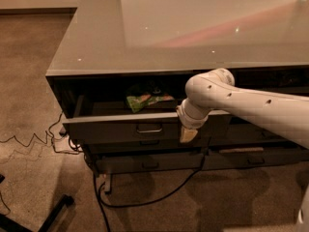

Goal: Open top drawer

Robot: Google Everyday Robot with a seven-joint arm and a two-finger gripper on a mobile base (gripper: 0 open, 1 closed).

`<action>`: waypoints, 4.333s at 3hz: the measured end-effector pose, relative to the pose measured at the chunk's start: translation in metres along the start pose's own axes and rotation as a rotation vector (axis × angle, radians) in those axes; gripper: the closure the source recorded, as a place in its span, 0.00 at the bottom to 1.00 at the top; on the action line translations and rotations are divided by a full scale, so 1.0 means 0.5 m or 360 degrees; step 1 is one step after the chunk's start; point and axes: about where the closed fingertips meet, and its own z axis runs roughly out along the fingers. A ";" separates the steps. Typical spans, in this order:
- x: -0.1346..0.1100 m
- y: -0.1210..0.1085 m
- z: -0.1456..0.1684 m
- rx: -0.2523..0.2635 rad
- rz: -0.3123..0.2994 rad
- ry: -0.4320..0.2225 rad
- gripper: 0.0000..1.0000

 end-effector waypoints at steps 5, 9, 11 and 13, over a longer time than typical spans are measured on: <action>-0.005 -0.002 -0.028 0.0000 0.0000 0.0000 0.38; -0.028 -0.001 -0.028 0.0029 -0.0034 0.0039 0.00; -0.030 0.089 -0.069 0.0123 -0.0036 0.0180 0.00; 0.002 0.179 -0.075 0.0111 0.0023 0.0301 0.42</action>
Offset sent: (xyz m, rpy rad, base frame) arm -0.0491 -0.0479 0.0296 -0.2732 -0.0744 -0.0762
